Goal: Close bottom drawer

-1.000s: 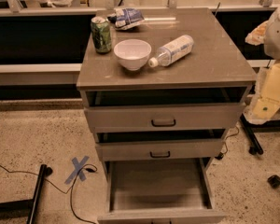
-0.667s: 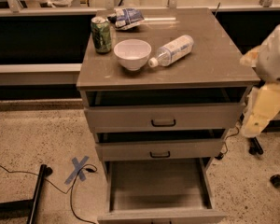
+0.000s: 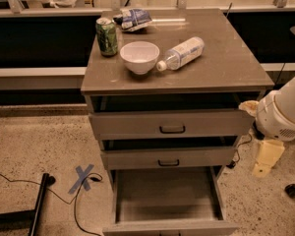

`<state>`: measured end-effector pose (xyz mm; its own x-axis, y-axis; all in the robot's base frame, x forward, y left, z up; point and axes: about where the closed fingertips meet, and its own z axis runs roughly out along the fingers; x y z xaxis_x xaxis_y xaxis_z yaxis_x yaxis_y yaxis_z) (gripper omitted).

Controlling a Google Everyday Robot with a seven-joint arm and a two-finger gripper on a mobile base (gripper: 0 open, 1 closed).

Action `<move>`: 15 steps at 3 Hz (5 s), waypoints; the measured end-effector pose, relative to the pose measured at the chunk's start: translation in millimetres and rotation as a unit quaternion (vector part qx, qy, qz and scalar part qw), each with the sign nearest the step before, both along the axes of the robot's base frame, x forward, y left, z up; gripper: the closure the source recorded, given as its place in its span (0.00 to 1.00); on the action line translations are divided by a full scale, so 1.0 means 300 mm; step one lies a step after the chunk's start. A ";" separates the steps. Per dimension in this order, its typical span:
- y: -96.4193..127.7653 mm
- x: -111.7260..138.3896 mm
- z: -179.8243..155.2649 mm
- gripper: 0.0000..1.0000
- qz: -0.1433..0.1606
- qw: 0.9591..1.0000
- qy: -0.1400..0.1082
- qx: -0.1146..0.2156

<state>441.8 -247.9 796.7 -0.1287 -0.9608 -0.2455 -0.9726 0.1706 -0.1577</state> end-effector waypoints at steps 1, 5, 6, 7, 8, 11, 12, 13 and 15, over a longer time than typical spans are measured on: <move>-0.006 0.009 -0.023 0.00 0.002 1.000 0.014 0.009; -0.118 0.019 -0.750 0.00 0.028 0.996 0.050 0.069; -0.103 -0.010 -1.053 0.00 0.049 0.991 0.079 0.098; -0.068 -0.028 -1.301 0.00 0.080 0.984 0.059 0.146; -0.018 -0.097 -1.451 0.00 0.101 0.977 0.076 0.172; 0.061 -0.006 -1.713 0.00 0.117 0.976 -0.021 0.181; 0.062 -0.006 -1.713 0.00 0.117 0.976 -0.021 0.181; 0.088 0.038 -1.846 0.00 0.138 0.972 -0.014 0.189; 0.101 0.079 -1.983 0.19 0.155 0.972 -0.012 0.177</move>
Offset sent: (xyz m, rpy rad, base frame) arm 0.0304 -0.0587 -0.2071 0.1377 0.0566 0.0010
